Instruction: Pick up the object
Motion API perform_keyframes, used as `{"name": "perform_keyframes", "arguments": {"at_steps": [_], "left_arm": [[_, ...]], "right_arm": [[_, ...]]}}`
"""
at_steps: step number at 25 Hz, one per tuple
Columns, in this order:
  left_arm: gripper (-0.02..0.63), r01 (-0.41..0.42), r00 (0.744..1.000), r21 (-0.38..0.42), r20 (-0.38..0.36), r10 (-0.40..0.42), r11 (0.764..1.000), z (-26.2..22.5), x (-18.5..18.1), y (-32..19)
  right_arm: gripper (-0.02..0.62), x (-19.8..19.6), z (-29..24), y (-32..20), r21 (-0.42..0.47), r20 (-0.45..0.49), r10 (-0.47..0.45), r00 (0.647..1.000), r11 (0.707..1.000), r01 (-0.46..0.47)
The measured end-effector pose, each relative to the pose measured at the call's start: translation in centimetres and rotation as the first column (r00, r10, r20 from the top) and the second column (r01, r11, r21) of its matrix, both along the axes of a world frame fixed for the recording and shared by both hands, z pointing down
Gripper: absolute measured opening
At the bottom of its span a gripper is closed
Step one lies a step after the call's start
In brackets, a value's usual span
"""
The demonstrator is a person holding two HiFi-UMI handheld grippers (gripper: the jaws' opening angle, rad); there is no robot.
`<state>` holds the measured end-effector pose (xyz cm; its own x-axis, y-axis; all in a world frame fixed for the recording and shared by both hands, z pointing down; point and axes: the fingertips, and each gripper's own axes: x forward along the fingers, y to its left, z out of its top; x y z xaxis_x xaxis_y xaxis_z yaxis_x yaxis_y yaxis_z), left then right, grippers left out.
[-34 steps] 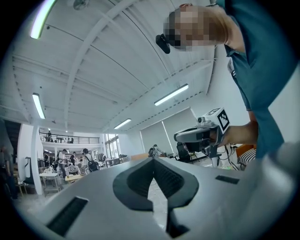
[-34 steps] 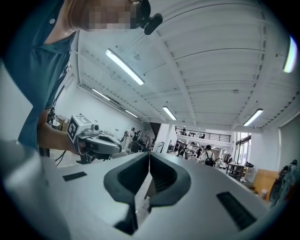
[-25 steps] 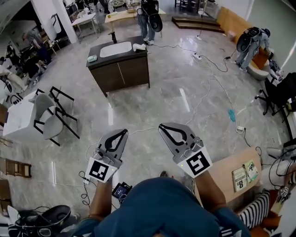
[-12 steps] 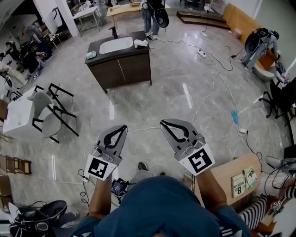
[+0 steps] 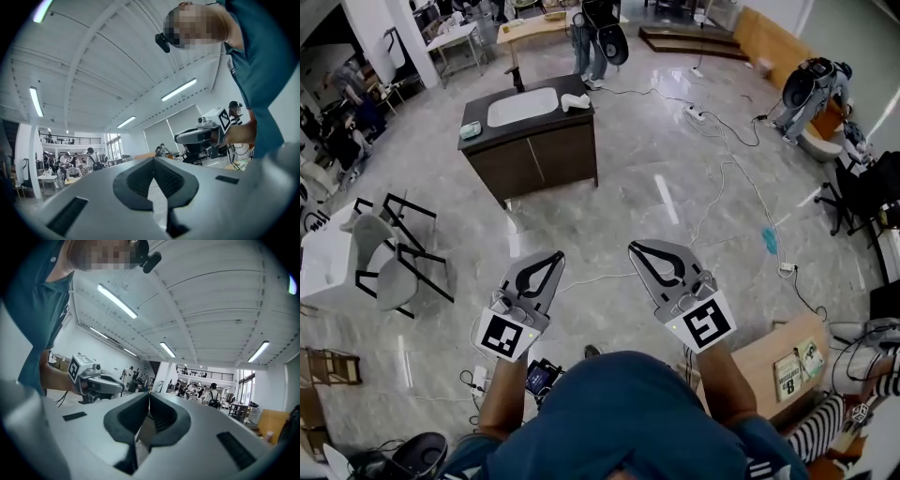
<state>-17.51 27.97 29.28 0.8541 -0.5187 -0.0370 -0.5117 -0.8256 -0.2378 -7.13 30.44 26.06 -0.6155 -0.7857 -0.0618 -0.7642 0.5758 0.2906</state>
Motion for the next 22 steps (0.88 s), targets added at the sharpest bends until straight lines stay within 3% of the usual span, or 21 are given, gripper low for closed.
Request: {"name": "perform_keyframes", "arguments": {"at_steps": [4,9,14,17,22], "left_arm": [[0.003,-0.034,0.999,0.001,-0.005,0.034,0.999,0.3,-1.1,-3.1],[0.003,-0.014,0.999,-0.017,-0.037,0.014,1.000,0.6,-2.1,-6.1],[0.003,-0.021,1.000,-0.048,-0.024,0.019,0.999,1.7,-1.4,-9.1],[0.003,0.004,1.000,-0.038,-0.013,-0.004,0.999,2.1,-0.7,-12.1],[0.003,0.059,0.998,-0.038,-0.016,-0.059,0.998,2.0,1.5,-16.8]], "right_arm": [[0.015,-1.2,0.2,-2.8,-0.008,0.000,0.036,0.999,0.999,-0.036],[0.015,-2.0,0.6,-5.8,-0.024,-0.062,0.022,0.998,0.999,-0.024],[0.015,-1.6,0.2,-8.9,-0.018,0.022,0.026,0.999,1.000,-0.025],[0.015,-0.5,1.3,-12.0,-0.036,-0.026,0.013,1.000,0.999,-0.014],[0.015,1.8,1.1,-17.3,-0.030,-0.015,-0.041,0.999,0.999,0.040]]}}
